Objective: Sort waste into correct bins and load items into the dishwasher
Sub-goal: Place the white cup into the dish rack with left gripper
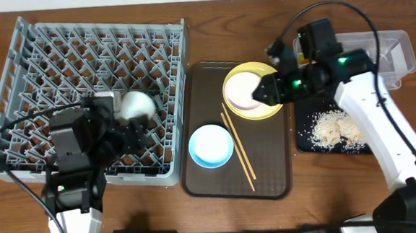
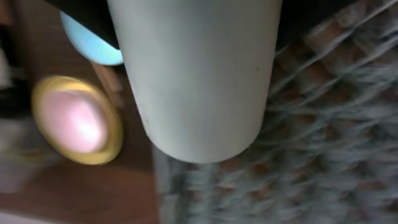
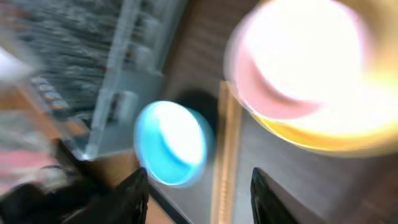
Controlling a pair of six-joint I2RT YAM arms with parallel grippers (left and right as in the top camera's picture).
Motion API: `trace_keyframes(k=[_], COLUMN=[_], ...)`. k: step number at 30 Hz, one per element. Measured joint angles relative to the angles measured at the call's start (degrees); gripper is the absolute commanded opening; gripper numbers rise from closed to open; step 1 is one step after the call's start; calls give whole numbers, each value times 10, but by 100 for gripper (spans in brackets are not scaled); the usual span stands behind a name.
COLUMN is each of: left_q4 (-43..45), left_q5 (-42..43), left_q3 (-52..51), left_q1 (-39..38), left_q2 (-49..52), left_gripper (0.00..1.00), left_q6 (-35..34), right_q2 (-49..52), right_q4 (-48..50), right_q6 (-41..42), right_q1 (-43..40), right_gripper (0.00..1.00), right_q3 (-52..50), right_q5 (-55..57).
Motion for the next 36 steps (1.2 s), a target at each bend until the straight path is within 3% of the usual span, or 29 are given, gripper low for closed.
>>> trace_keyframes(k=[3, 8, 21, 23, 26, 27, 28, 31, 34, 36], left_q4=[-35, -59, -113, -112, -106, -105, -103, -90, -66, -62], left_q5=[-80, -168, -201, -201, -201, -201, -201, -201, -204, -203], left_q3=[30, 40, 40, 40, 40, 40, 40, 40, 42, 46], left_q1=[0, 0, 0, 0, 0, 0, 0, 0, 4, 3], left_q2=[0, 4, 146, 164, 192, 201, 210, 234, 236, 238], left_gripper=[43, 42, 43, 51, 56, 61, 75, 96, 98, 99], left_q6=[-4, -12, -27, -28, -28, -28, -28, -29, -35, -36], right_q2=[-2, -12, -13, -13, -13, -13, -13, -13, -13, -13], right_q4=[-49, -64, -65, -65, -66, -67, -67, -68, -72, -74], right_q6=[-12, -28, -36, -37, -36, -37, -37, -40, -46, -50], right_q1=[-11, -25, -36, -36, -36, -36, -36, -36, -36, -36], right_gripper=[49, 49, 50, 50, 50, 51, 51, 60, 72, 89], right_q3=[41, 65, 66, 66, 66, 66, 66, 66, 66, 66], right_q5=[64, 114, 139, 139, 140, 140, 140, 140, 141, 142])
